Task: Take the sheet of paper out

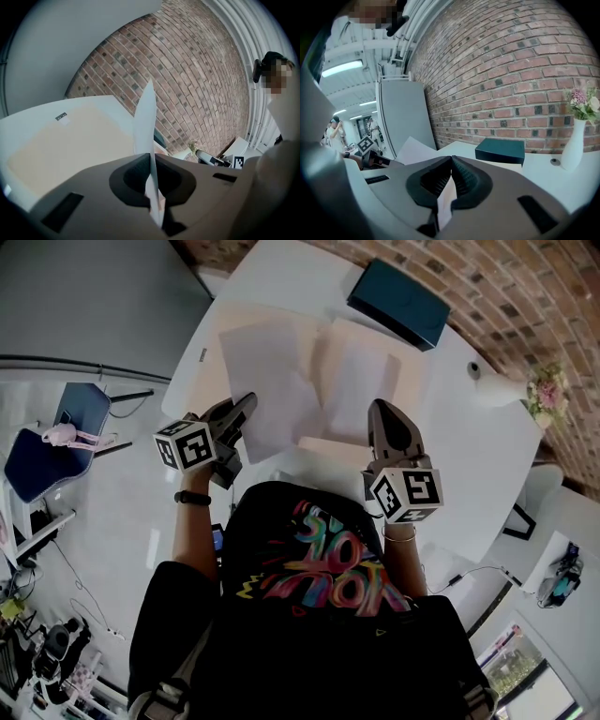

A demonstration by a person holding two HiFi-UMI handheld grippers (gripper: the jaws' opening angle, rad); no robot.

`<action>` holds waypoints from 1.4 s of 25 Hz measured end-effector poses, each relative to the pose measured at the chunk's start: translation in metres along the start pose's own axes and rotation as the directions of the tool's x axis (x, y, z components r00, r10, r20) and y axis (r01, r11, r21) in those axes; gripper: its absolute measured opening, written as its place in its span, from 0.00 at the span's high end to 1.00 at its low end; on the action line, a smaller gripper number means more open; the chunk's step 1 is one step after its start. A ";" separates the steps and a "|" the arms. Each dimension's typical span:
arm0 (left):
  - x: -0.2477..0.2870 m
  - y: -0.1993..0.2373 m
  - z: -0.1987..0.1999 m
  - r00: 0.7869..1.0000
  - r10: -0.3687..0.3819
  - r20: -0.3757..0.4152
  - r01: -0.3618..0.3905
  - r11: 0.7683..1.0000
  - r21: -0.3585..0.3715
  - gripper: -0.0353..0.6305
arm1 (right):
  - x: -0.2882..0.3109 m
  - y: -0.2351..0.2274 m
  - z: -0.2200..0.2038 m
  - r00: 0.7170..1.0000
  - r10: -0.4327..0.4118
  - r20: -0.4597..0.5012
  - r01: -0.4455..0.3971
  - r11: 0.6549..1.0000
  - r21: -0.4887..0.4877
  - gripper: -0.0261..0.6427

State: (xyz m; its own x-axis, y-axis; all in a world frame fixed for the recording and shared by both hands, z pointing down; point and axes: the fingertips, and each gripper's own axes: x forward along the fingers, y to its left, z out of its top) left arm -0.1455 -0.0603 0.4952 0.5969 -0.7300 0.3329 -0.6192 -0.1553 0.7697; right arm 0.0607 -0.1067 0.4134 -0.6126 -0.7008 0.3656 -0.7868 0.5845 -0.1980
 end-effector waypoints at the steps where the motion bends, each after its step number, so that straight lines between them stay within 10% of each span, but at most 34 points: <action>1: -0.001 -0.003 0.002 1.000 -0.003 0.003 0.003 1.000 0.009 0.91 | -0.001 0.001 0.001 1.000 0.001 0.003 -0.001 1.000 -0.001 0.93; 35: -0.001 -0.127 0.054 0.994 -0.070 0.081 0.035 0.928 0.370 0.91 | -0.061 -0.008 0.042 0.985 -0.105 0.137 0.108 0.994 -0.015 0.93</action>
State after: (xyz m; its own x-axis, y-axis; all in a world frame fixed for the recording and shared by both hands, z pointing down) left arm -0.0950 -0.0763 0.3680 0.5956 -0.7688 0.2328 -0.7424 -0.4161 0.5251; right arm 0.1012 -0.0854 0.3546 -0.5310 -0.8077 0.2562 -0.8472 0.5115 -0.1436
